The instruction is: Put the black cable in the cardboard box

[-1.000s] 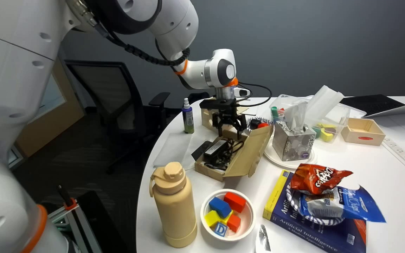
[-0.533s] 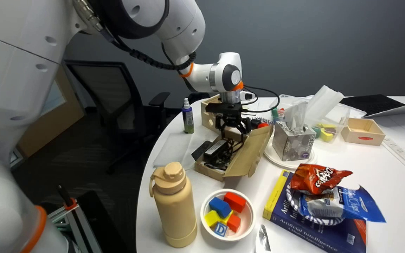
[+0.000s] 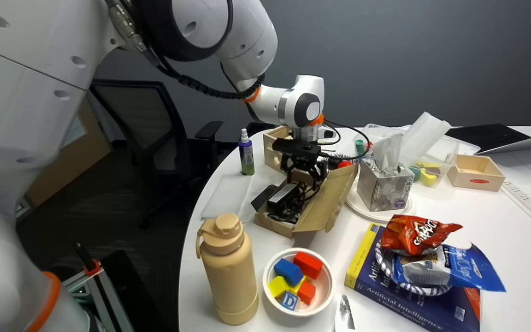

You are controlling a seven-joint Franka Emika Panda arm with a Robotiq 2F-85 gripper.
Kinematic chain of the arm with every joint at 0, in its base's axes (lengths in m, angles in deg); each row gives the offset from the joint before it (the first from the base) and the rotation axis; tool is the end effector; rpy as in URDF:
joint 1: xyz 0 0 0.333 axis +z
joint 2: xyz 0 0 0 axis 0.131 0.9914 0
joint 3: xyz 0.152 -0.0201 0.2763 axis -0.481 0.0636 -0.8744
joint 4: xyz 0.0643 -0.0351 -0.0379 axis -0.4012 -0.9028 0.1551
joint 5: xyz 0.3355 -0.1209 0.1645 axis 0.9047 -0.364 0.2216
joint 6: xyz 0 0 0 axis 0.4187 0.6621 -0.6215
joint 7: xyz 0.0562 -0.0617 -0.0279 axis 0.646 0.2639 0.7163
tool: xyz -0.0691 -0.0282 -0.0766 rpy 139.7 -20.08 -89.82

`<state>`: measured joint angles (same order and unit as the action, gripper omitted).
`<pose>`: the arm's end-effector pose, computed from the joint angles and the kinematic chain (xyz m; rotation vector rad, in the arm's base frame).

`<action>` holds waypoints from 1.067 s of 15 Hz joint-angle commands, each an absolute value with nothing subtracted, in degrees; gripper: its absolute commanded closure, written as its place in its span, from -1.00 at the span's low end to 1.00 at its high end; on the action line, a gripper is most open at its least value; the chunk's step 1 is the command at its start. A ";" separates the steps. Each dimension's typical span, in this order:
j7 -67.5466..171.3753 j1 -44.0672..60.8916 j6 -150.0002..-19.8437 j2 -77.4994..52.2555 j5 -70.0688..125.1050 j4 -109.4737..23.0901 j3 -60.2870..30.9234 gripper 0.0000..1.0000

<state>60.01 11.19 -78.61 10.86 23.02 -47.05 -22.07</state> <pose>0.6595 0.0746 0.1850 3.0475 0.3997 -0.2070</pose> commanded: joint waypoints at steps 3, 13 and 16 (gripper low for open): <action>64.40 9.54 -77.82 13.40 27.66 -44.51 -24.24 -1.00; 63.15 11.21 -78.76 13.77 27.48 -45.84 -24.78 -1.00; 62.21 11.85 -78.18 11.07 27.29 -46.94 -24.71 -1.00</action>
<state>62.64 11.11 -78.88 13.86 26.30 -46.29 -24.66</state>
